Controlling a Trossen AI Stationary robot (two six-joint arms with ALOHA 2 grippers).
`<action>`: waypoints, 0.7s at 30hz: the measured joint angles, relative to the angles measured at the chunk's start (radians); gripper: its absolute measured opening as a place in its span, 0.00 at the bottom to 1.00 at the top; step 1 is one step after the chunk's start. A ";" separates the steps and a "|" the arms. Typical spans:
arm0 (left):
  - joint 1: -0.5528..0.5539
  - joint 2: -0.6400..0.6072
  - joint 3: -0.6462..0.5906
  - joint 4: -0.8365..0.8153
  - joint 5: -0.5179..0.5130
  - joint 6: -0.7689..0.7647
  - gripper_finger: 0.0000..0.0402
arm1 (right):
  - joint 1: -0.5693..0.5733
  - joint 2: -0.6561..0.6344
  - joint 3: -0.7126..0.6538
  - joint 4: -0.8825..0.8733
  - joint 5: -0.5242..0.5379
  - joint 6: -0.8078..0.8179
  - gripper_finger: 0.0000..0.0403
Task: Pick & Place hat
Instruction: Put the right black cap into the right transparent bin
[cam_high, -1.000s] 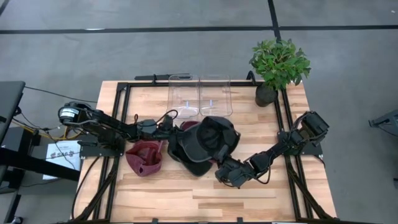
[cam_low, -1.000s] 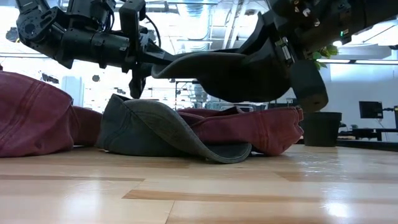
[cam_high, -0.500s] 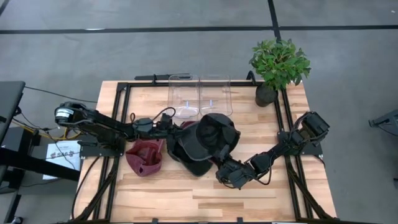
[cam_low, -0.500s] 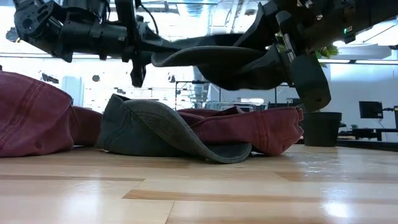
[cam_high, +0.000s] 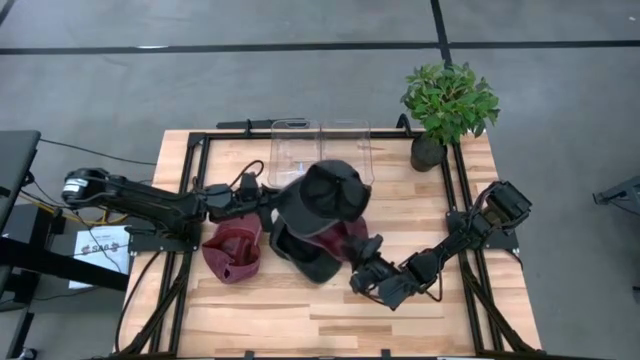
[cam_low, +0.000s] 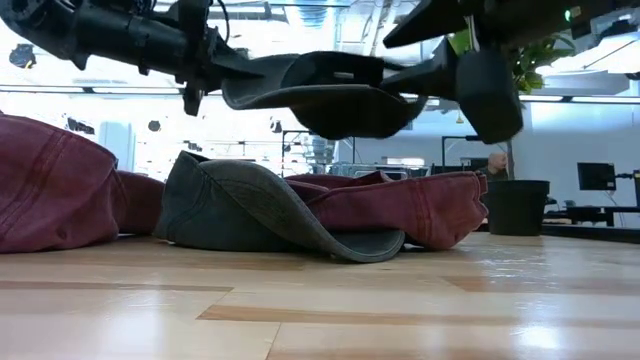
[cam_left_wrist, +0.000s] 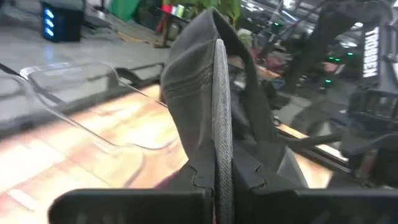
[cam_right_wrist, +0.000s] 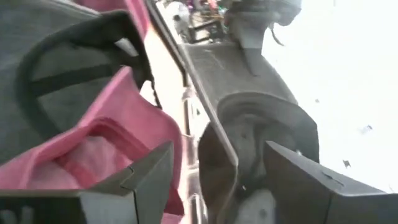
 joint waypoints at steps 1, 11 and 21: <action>-0.004 -0.009 0.000 -0.011 -0.027 0.015 0.03 | 0.000 0.000 0.000 0.020 0.015 -0.013 0.59; -0.125 -0.021 0.000 -0.024 -0.513 0.326 0.03 | -0.023 0.000 0.000 0.204 0.202 -0.041 0.49; -0.315 -0.021 0.000 -0.011 -0.694 0.554 0.03 | -0.140 0.000 0.000 0.273 0.220 0.033 0.03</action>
